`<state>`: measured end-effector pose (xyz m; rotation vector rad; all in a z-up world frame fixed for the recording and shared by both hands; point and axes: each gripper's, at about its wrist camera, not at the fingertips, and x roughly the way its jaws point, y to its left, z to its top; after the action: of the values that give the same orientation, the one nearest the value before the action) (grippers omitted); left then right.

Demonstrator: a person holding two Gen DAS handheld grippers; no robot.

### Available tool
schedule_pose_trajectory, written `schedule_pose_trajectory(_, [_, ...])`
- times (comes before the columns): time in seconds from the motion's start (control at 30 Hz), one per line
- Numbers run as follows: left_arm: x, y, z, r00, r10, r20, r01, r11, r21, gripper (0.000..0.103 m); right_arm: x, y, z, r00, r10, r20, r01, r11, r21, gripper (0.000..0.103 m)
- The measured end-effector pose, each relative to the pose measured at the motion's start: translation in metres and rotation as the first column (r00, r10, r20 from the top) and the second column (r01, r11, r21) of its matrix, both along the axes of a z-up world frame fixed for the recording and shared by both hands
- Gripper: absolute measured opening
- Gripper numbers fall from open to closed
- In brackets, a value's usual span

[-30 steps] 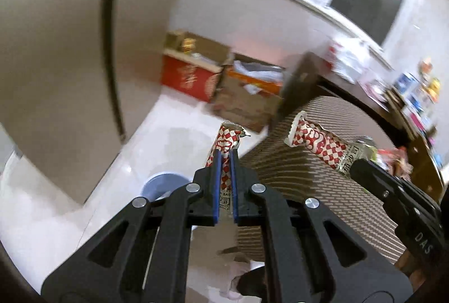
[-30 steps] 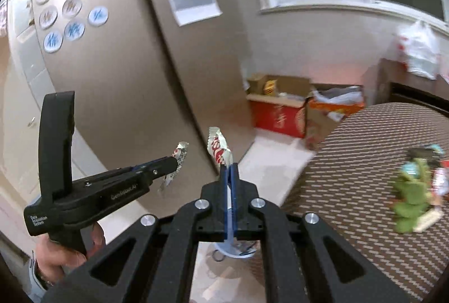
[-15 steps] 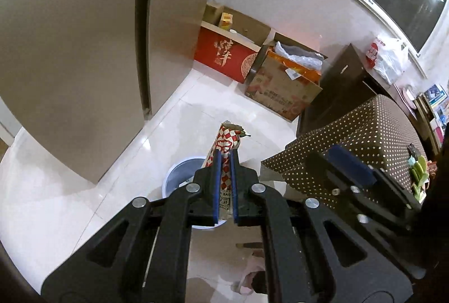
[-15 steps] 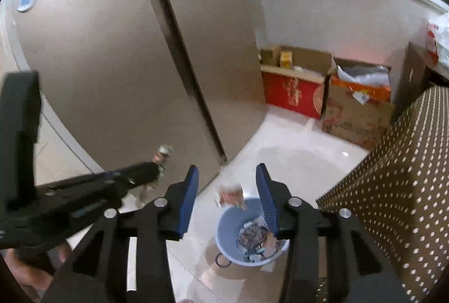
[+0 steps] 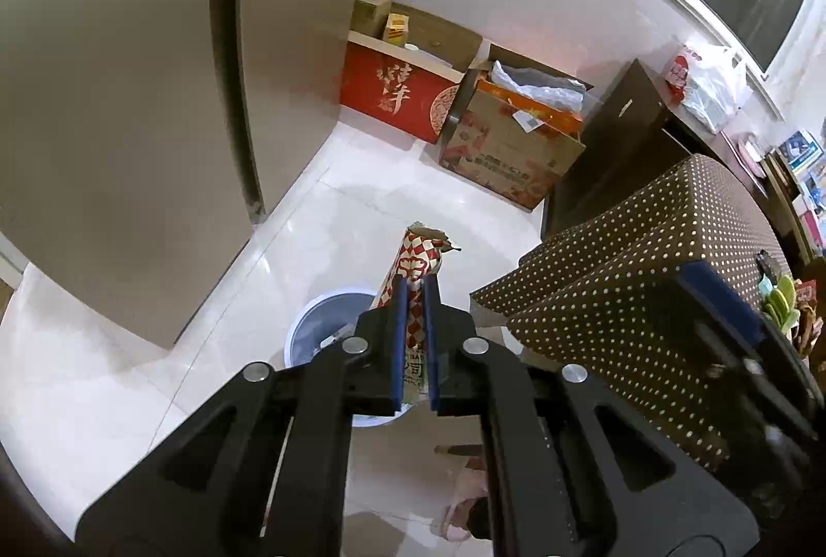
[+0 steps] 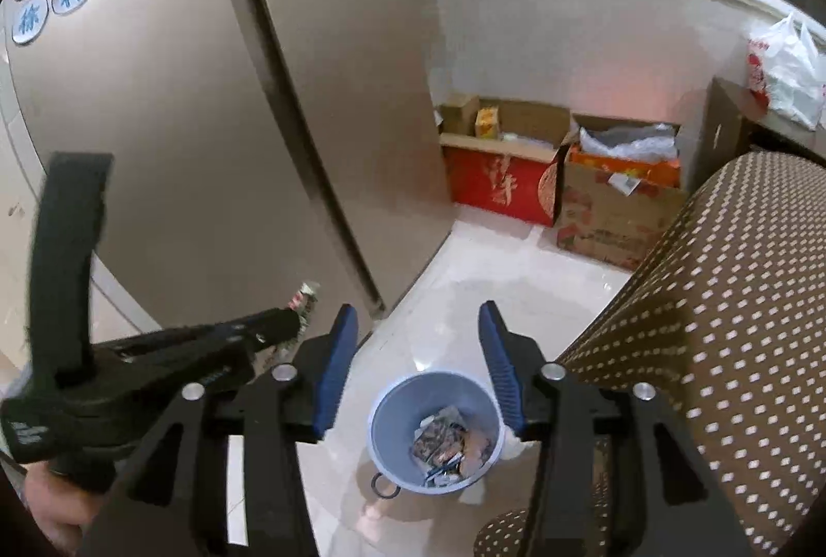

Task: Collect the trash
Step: 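Open the right tool to drop the packet while the left tool releases the wrapper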

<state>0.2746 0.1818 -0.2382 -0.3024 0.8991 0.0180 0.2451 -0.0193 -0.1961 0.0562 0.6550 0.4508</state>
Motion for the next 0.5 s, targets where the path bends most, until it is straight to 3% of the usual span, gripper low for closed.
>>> schedule_pose_trajectory(0.13, [0.009,-0.002,0.009,1.0,0.022,-0.002,-0.022,0.999,-0.038,0.008,-0.001,-0.014,0.012,0.998,-0.035,0.045,0.033,0.999,0.032,0.057])
schedule_pose_trajectory(0.17, [0.011,-0.002,0.01,0.999,0.031,-0.006,-0.032,0.998,-0.049,0.019,-0.001,-0.016,0.014,0.998,-0.04,0.048,0.038,0.999,0.034,0.057])
schedule_pose_trajectory(0.2, [0.013,-0.002,0.012,0.999,0.047,-0.012,-0.048,0.997,-0.056,0.056,-0.001,-0.018,0.015,0.998,-0.042,0.046,0.04,0.999,0.036,0.057])
schedule_pose_trajectory(0.23, [0.013,-0.002,0.014,0.998,0.066,-0.013,-0.066,0.996,-0.055,0.075,0.0,-0.019,0.015,0.998,-0.043,0.043,0.041,0.998,0.036,0.057])
schedule_pose_trajectory(0.27, [0.011,-0.002,0.017,0.997,0.081,0.002,-0.081,0.996,-0.049,0.081,-0.001,-0.021,0.016,0.998,-0.043,0.04,0.042,0.998,0.036,0.057])
schedule_pose_trajectory(0.5, [-0.006,-0.017,0.038,0.997,0.061,0.045,-0.06,0.998,-0.028,0.081,-0.012,-0.04,0.027,0.997,-0.066,0.047,0.063,0.997,0.05,0.057])
